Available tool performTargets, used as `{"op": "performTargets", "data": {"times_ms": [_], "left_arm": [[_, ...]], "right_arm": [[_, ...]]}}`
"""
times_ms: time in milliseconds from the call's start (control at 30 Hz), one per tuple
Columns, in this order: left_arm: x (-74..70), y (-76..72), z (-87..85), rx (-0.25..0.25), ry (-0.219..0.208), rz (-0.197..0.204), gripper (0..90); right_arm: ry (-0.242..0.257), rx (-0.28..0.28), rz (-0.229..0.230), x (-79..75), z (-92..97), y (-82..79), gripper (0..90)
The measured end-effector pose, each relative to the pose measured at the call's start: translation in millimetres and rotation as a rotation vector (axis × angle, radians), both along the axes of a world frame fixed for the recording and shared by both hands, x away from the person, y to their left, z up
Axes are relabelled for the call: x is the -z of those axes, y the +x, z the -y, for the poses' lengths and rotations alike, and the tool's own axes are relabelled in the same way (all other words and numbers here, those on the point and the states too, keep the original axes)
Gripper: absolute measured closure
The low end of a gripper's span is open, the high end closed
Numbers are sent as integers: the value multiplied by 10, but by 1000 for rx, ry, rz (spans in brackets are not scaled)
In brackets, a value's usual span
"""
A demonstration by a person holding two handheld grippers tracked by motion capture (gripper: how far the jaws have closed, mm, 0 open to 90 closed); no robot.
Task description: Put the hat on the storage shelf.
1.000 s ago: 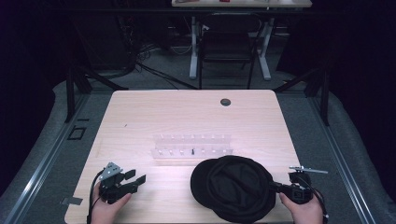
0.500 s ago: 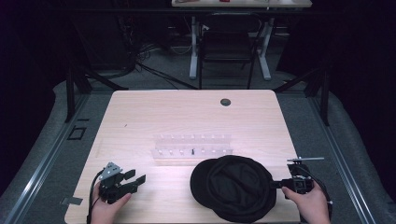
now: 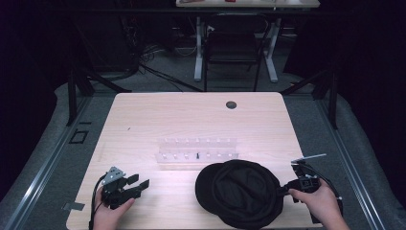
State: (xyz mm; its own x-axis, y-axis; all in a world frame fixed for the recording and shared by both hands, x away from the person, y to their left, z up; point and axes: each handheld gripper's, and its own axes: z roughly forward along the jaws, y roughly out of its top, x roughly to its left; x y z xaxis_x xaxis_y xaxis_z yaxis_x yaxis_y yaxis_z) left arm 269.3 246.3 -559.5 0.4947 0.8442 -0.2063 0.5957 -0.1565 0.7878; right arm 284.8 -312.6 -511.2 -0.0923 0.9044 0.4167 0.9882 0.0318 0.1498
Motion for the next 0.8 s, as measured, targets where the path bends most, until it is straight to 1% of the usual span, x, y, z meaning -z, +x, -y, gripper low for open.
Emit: {"op": "performTargets", "data": {"times_ms": [33, 100, 167, 200, 267, 300, 400, 433, 467, 500, 567, 600, 667, 700, 800], "left_arm": [[0, 0, 0, 0, 0, 0, 460], [2, 1, 0, 0, 0, -1, 460], [1, 1, 1, 1, 3, -1, 460], [1, 1, 1, 1, 3, -1, 460], [1, 1, 1, 1, 3, 0, 460], [3, 1, 0, 0, 0, -1, 460], [3, 2, -1, 0, 2, -1, 460], [5, 3, 2, 0, 2, 0, 460], [5, 2, 4, -1, 3, -1, 460], [5, 2, 4, -1, 3, -1, 460], [3, 2, 8, 0, 5, -2, 460], [3, 1, 9, 0, 5, -2, 460], [2, 0, 8, 0, 5, -2, 460], [5, 1, 6, -1, 3, 0, 460], [7, 4, 2, -1, 2, -1, 460]], "right_arm": [[10, 1, -6, 12, -3, 9, 822], [5, 18, -3, 34, -24, 16, 827], [0, 7, -11, 62, -13, 25, 838], [16, 17, -12, 76, -18, 30, 848], [15, 17, -15, 83, -15, 35, 856], [29, 23, -14, 93, -5, 37, 869], [36, 28, -8, 89, 4, 34, 876], [46, 21, -6, 72, 16, 36, 875], [51, 26, -11, 64, 20, 39, 873], [51, 26, -11, 64, 20, 39, 873], [33, 26, -1, 60, 17, 57, 840], [36, 48, 8, 62, 1, 63, 835], [27, 18, 1, 52, 16, 94, 824], [37, 44, 23, 66, 0, 97, 817], [23, 30, 24, 58, -1, 126, 807]]}}
